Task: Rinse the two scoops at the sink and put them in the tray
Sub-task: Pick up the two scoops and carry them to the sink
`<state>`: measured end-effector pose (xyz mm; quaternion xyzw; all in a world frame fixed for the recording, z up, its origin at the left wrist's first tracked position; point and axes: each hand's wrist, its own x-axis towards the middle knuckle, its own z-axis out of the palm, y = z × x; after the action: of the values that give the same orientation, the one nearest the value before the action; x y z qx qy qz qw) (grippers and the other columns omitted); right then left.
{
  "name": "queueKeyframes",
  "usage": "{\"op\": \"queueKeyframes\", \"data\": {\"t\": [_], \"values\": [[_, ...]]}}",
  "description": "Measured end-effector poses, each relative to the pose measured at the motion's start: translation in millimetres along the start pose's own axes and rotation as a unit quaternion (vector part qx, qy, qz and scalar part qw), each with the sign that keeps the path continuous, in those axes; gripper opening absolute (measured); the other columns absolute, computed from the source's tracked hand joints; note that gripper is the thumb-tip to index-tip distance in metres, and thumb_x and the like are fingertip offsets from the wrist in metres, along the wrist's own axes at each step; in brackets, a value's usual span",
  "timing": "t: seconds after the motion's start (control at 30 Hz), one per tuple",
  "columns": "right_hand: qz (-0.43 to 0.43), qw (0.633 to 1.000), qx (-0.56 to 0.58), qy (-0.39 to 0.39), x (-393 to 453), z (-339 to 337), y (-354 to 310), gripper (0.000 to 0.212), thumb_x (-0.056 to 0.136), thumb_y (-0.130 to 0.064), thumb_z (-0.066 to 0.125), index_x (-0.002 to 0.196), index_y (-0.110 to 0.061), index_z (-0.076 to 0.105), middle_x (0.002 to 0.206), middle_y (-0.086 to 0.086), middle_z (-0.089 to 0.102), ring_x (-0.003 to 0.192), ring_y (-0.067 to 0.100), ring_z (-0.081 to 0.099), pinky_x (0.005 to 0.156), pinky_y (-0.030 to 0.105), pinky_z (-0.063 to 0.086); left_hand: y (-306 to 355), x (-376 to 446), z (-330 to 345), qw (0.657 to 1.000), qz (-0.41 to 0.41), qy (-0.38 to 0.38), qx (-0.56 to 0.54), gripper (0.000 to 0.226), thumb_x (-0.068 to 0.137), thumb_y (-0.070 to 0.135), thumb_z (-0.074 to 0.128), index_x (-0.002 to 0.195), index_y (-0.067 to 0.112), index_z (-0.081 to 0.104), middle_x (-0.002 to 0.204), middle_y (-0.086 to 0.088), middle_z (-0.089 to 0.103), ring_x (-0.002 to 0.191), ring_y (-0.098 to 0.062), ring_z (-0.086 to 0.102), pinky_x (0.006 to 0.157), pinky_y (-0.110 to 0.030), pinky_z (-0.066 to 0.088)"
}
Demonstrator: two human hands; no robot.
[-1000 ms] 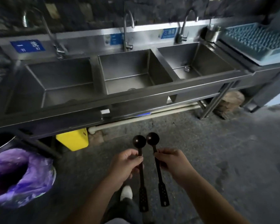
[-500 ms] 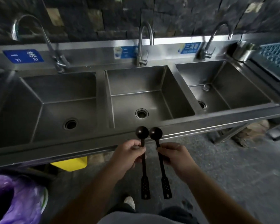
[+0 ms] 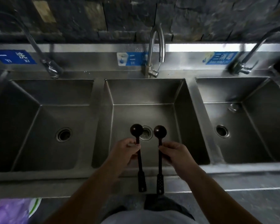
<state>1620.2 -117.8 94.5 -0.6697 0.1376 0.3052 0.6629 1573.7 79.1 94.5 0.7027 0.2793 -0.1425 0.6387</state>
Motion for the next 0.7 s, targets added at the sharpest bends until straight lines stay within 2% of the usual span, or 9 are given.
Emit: {"op": "queueKeyframes", "data": {"t": [0.07,0.13,0.2,0.3,0.37,0.47,0.57,0.63,0.7], "values": [[0.029,0.999,-0.011,-0.014,33,-11,-14,0.017,0.091,0.0,0.062,0.079,-0.003,0.073,0.075,0.021,0.063,0.059,0.023,0.051,0.056,0.03,0.037,10,29,7,0.999,-0.032,0.022,-0.028,0.004,0.089,0.014,0.065,0.089,0.011,0.069,0.068,0.0,0.071,0.045,-0.006,0.063,0.037,-0.017,0.034],[0.054,0.998,-0.013,-0.024,68,-19,-23,0.015,0.092,0.003,0.06,0.082,-0.001,0.07,0.074,0.019,0.057,0.055,0.019,0.045,0.053,0.026,0.031,14,60,14,0.996,-0.061,0.038,-0.047,0.004,0.088,0.011,0.065,0.091,0.009,0.067,0.068,-0.004,0.067,0.04,-0.005,0.058,0.039,-0.016,0.031],[0.068,0.997,-0.029,-0.03,102,-24,-25,0.01,0.092,0.002,0.06,0.091,0.005,0.07,0.074,0.017,0.059,0.055,0.015,0.05,0.051,0.021,0.039,14,89,18,0.992,-0.091,0.051,-0.069,0.006,0.089,0.007,0.065,0.094,0.007,0.065,0.066,-0.007,0.063,0.037,-0.004,0.054,0.039,-0.014,0.029],[0.09,0.994,-0.058,-0.017,154,-30,-14,0.012,0.092,-0.001,0.061,0.096,0.004,0.071,0.074,0.013,0.065,0.055,0.011,0.057,0.054,0.02,0.045,1,132,20,0.988,-0.122,0.062,-0.067,0.011,0.089,0.005,0.065,0.099,0.007,0.064,0.078,-0.011,0.066,0.052,-0.011,0.061,0.037,-0.015,0.034],[0.115,0.992,-0.06,0.004,187,-33,2,0.01,0.092,-0.001,0.062,0.094,0.0,0.071,0.071,0.01,0.066,0.054,0.01,0.059,0.053,0.02,0.045,-17,160,21,0.986,-0.141,0.064,-0.061,0.011,0.089,0.005,0.065,0.099,0.009,0.064,0.084,-0.009,0.068,0.06,-0.013,0.066,0.039,-0.016,0.04],[0.15,0.985,-0.068,0.046,235,-36,40,0.007,0.091,0.002,0.063,0.089,-0.002,0.068,0.07,0.011,0.062,0.057,0.016,0.057,0.054,0.023,0.045,-58,205,24,0.983,-0.163,0.075,-0.041,0.018,0.088,0.001,0.064,0.083,0.018,0.064,0.081,-0.008,0.068,0.064,-0.014,0.066,0.038,-0.015,0.042],[0.164,0.978,-0.113,0.062,272,-34,81,0.009,0.093,0.001,0.059,0.084,-0.002,0.06,0.07,0.015,0.052,0.054,0.017,0.048,0.042,0.02,0.036,-105,248,31,0.982,-0.174,0.075,-0.006,0.013,0.086,-0.001,0.063,0.083,0.011,0.066,0.078,-0.012,0.066,0.058,-0.015,0.062,0.039,-0.017,0.043],[0.186,0.974,-0.116,0.063,291,-32,108,0.013,0.095,-0.003,0.057,0.082,-0.005,0.058,0.071,0.014,0.052,0.055,0.016,0.046,0.048,0.023,0.03,-135,271,33,0.979,-0.188,0.072,0.008,0.011,0.087,-0.002,0.063,0.086,0.008,0.065,0.077,-0.013,0.065,0.053,-0.013,0.06,0.039,-0.018,0.045],[0.198,0.971,-0.116,0.074,306,-30,130,0.01,0.095,-0.005,0.058,0.086,-0.008,0.061,0.072,0.01,0.057,0.054,0.013,0.05,0.048,0.021,0.032,-161,288,36,0.976,-0.207,0.07,0.018,0.018,0.086,-0.003,0.063,0.079,0.014,0.063,0.07,-0.009,0.064,0.043,-0.008,0.059,0.034,-0.015,0.042]]}}
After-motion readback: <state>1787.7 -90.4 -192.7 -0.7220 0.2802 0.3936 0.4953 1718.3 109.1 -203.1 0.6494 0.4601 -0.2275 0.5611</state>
